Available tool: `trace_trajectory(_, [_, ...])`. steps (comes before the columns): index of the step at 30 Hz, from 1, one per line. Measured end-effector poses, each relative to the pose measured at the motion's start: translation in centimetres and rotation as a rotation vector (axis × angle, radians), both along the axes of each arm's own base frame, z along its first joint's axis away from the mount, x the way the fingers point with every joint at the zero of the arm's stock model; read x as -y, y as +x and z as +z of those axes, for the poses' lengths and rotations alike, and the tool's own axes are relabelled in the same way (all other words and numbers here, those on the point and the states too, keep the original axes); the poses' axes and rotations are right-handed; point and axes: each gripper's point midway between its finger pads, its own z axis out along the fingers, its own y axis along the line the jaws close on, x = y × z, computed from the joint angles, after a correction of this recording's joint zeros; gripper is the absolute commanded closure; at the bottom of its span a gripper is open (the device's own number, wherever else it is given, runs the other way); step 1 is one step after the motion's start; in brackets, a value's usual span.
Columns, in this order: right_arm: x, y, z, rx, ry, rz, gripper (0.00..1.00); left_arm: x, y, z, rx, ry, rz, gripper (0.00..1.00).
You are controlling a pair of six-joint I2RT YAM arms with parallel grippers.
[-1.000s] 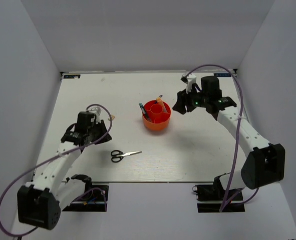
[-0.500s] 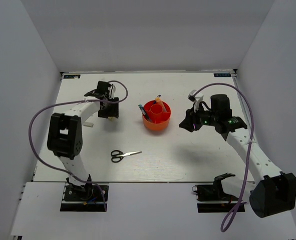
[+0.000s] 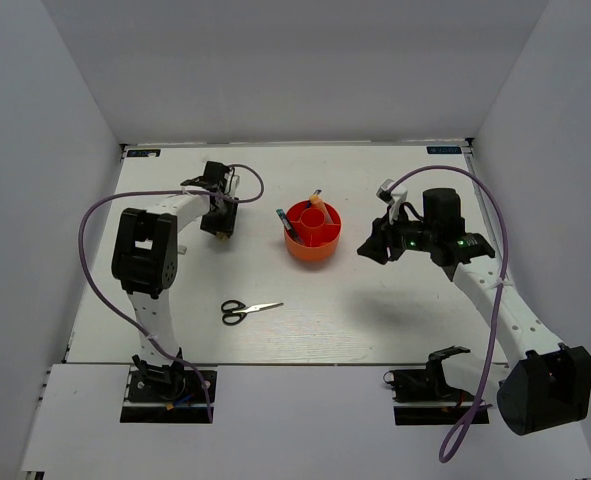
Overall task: Sort the stationery into containers
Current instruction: Pick up the stationery from the center of the board.
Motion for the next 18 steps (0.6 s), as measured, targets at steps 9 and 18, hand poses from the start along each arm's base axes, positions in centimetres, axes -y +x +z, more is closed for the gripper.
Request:
trace_trajectory(9, [0.3, 0.2, 0.0, -0.003, 0.001, -0.012, 0.26, 0.3, -0.3, 0.2, -0.003, -0.003, -0.012, 0.89])
trace_trajectory(18, [0.8, 0.9, -0.2, 0.013, -0.015, -0.046, 1.0, 8.6, -3.3, 9.4, 0.186, -0.169, -0.127, 0.96])
